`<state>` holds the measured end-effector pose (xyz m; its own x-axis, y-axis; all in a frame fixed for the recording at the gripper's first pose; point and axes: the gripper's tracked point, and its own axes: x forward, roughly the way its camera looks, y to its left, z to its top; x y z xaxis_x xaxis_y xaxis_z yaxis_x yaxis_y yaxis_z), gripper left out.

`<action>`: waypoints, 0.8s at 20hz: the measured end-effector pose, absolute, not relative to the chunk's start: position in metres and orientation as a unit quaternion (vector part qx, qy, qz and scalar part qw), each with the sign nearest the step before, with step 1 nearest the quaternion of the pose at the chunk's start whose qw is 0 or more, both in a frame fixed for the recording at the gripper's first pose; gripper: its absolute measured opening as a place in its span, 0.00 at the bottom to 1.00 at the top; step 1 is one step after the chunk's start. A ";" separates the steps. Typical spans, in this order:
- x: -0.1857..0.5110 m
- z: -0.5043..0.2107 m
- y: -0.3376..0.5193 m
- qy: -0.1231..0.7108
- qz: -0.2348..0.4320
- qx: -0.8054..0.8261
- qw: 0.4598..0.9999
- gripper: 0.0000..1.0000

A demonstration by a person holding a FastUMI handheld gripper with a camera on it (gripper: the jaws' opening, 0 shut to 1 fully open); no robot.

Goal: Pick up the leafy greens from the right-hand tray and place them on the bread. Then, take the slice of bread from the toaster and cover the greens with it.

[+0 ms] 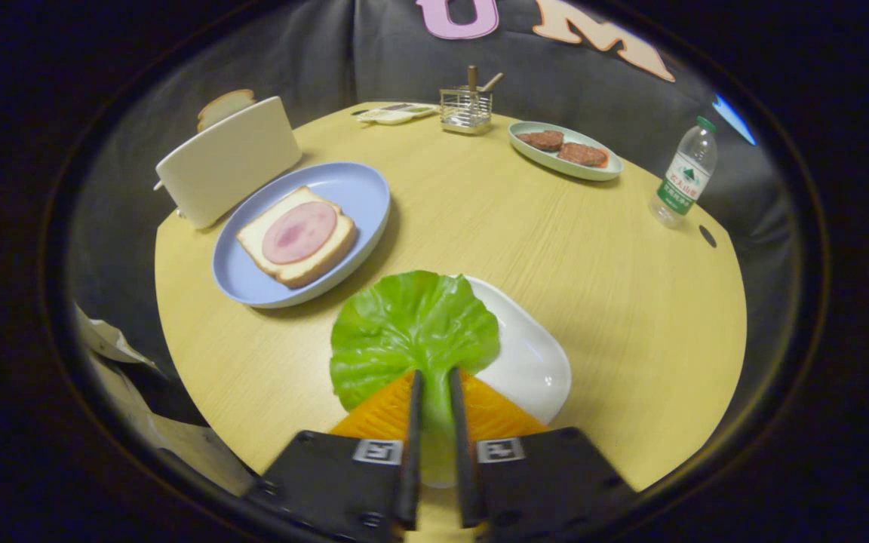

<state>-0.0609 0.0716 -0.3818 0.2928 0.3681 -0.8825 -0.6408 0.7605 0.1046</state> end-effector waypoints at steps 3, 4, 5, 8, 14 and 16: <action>-0.062 -0.379 0.073 0.504 0.317 -0.134 0.792 0.17; -0.059 -0.374 0.074 0.493 0.318 -0.139 0.798 0.17; -0.058 -0.369 0.079 0.488 0.324 -0.133 0.799 0.17; -0.058 -0.350 0.084 0.477 0.331 -0.138 0.802 0.17; -0.051 -0.308 0.102 0.448 0.341 -0.133 0.816 0.17; -0.050 -0.296 0.113 0.438 0.347 -0.134 0.819 0.17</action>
<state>-0.0498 0.1128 -0.2957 0.3759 0.4514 -0.8093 -0.6853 0.7232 0.0851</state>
